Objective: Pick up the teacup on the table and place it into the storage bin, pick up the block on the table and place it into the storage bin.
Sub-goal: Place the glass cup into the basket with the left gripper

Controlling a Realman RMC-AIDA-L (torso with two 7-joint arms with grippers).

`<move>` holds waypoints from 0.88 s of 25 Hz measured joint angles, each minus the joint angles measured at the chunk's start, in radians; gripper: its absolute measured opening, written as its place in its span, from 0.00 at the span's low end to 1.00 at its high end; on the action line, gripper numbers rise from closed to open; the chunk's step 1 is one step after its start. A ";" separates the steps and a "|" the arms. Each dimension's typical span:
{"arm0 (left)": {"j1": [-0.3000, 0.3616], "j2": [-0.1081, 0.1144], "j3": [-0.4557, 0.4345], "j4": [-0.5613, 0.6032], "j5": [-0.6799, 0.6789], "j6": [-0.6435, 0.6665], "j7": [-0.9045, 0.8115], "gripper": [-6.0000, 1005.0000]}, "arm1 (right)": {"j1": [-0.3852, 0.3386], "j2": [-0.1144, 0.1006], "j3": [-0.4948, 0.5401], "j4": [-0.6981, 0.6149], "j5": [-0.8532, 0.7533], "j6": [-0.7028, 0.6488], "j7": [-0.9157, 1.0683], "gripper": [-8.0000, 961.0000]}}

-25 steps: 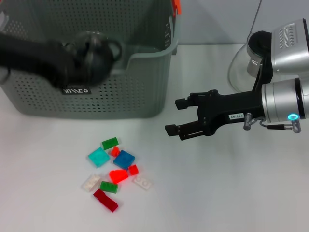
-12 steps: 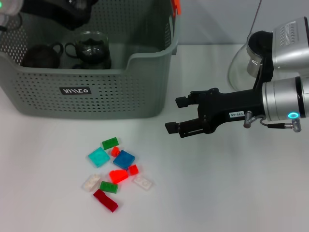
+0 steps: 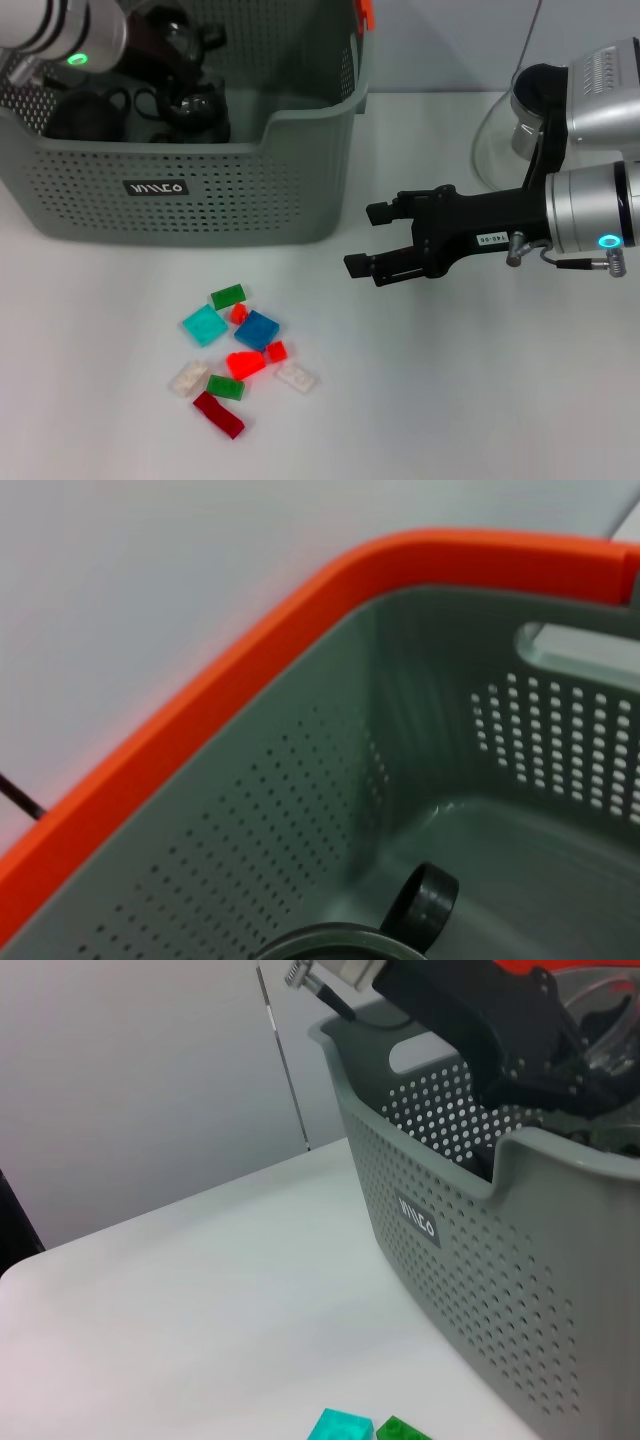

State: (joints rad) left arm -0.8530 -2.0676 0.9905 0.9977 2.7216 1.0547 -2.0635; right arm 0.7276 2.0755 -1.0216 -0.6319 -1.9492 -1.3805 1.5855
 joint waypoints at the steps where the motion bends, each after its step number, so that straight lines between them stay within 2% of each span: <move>1: -0.005 -0.002 0.001 -0.014 0.009 -0.008 0.000 0.04 | -0.001 0.000 0.000 0.001 0.000 0.000 0.000 0.95; 9: -0.013 -0.006 0.002 -0.061 0.022 -0.030 0.000 0.06 | -0.006 0.000 0.000 0.005 -0.002 0.000 0.001 0.95; 15: -0.008 -0.021 0.008 -0.075 0.028 -0.066 0.007 0.07 | -0.007 0.002 0.000 0.004 -0.005 0.000 0.001 0.95; 22: -0.006 -0.021 0.015 -0.093 0.030 -0.072 0.008 0.09 | -0.007 0.001 0.000 0.004 -0.005 0.000 0.001 0.95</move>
State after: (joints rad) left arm -0.8592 -2.0887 1.0057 0.9050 2.7511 0.9827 -2.0555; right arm 0.7209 2.0770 -1.0216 -0.6278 -1.9543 -1.3806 1.5862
